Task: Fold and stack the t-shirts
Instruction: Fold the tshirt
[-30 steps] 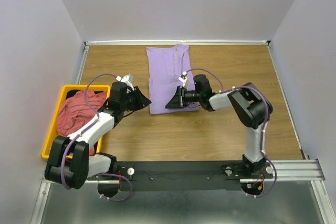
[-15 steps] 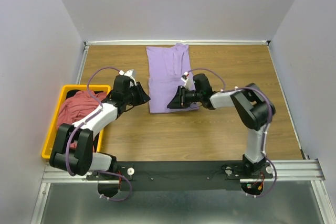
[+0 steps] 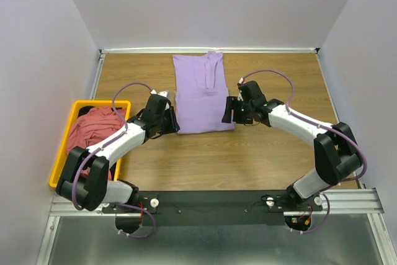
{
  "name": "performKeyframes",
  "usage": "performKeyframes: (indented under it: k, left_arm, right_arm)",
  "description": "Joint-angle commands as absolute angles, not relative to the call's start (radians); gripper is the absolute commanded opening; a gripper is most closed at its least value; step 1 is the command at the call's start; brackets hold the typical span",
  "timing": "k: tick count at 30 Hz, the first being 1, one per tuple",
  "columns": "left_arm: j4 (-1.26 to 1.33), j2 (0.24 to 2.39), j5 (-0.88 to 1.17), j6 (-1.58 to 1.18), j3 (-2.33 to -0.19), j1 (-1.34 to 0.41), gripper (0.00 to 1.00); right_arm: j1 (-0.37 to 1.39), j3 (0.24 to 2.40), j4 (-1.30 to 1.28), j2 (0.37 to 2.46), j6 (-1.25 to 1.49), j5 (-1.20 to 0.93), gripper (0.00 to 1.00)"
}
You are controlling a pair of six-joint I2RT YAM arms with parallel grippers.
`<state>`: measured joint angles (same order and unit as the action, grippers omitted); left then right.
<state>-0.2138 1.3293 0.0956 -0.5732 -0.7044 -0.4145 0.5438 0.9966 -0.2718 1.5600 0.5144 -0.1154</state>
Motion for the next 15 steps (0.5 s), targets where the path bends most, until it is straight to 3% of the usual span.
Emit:
performKeyframes:
  k: [1,7,15]
  left_arm:
    - [-0.288,1.313,-0.021,-0.580,-0.756,-0.439,0.41]
    - [-0.304,1.325,-0.035,-0.578,-0.761,-0.446,0.42]
    - [-0.310,1.331,-0.041,-0.569,-0.764,-0.451,0.42]
  right_arm:
    - [0.543,1.008,-0.502,1.568,0.514,0.095,0.74]
    - [0.543,1.051,-0.519,1.646,0.545,0.087,0.65]
    - [0.546,1.114,-0.503,1.749,0.575,0.101,0.63]
